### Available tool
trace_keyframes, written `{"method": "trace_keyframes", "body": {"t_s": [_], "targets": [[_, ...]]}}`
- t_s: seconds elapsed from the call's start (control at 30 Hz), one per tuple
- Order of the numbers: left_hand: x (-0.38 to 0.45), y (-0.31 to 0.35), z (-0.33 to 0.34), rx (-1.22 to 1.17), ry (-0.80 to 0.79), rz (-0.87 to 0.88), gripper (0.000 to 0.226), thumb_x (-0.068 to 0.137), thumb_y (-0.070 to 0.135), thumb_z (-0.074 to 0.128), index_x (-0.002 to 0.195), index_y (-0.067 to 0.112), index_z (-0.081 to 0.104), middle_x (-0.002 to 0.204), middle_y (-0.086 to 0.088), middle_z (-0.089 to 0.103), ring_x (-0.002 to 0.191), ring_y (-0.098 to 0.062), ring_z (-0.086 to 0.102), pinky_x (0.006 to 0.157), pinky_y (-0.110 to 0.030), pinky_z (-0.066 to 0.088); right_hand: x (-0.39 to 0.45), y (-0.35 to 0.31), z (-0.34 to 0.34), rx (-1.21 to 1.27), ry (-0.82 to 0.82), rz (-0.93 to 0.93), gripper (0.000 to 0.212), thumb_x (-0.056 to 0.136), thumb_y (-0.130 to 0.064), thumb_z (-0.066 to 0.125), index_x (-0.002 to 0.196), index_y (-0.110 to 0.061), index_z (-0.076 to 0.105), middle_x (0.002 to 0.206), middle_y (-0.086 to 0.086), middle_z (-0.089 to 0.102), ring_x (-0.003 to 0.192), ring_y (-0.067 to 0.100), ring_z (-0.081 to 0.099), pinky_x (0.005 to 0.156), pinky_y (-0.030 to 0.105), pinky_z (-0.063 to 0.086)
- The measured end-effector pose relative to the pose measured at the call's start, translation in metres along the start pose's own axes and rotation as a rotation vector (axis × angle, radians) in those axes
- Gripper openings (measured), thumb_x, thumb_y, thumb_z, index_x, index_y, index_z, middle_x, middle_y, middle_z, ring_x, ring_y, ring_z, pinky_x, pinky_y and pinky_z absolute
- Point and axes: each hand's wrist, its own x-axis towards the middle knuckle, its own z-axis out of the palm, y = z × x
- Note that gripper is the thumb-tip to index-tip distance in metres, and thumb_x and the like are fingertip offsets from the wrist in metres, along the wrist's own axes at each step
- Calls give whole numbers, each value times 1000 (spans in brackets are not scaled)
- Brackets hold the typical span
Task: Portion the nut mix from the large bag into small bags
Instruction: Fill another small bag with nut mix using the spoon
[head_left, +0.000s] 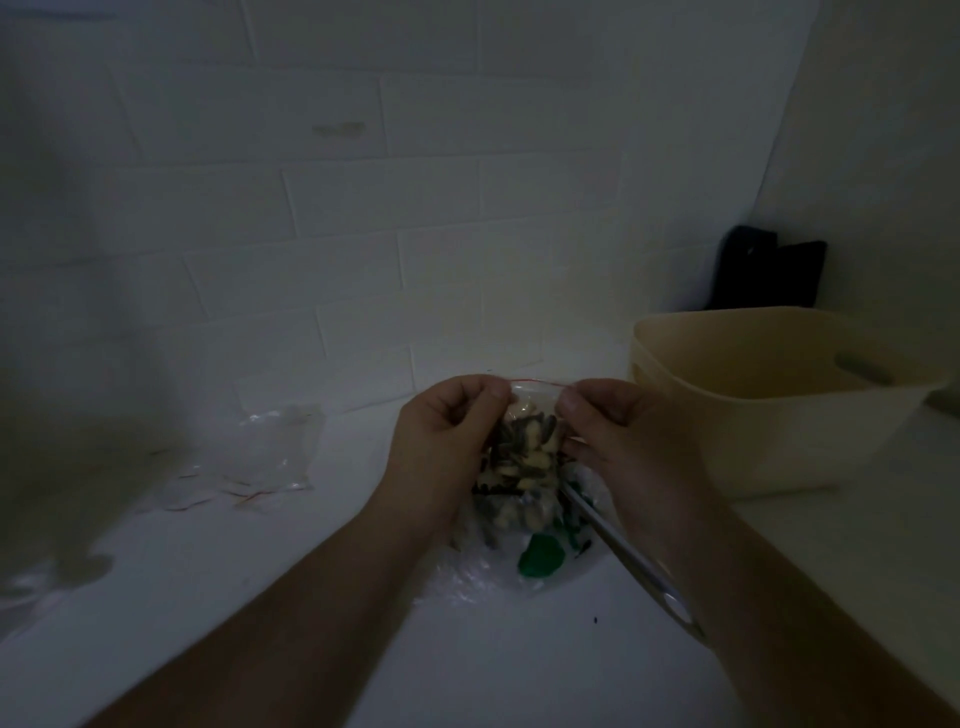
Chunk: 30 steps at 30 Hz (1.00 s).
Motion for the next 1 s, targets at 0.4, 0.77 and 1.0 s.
{"method": "trace_keyframes", "body": {"t_s": [0.4, 0.77, 1.0], "targets": [[2, -1, -2, 8, 1, 16, 14, 100, 13, 68, 89, 13, 77, 84, -12, 76, 79, -24, 70, 83, -45, 60, -4, -8, 2, -147, 53, -92, 15, 95, -22, 73, 83, -29, 76, 82, -3, 78, 80, 13, 76, 78, 36, 61], [-1, 0, 1, -46, -42, -14, 21, 103, 14, 63, 88, 12, 78, 94, -23, 77, 86, -34, 74, 88, -56, 62, -9, -10, 8, -165, 37, -66, 8, 96, -26, 72, 91, -24, 77, 87, -4, 79, 84, 14, 77, 83, 41, 64], [0, 0, 1, 21, -63, 11, 18, 102, 14, 65, 90, 7, 76, 93, -25, 75, 83, -30, 70, 88, -57, 59, -8, -12, 8, -223, 52, -118, 15, 97, -22, 69, 83, -22, 74, 79, -4, 77, 76, 13, 75, 70, 31, 59]]}}
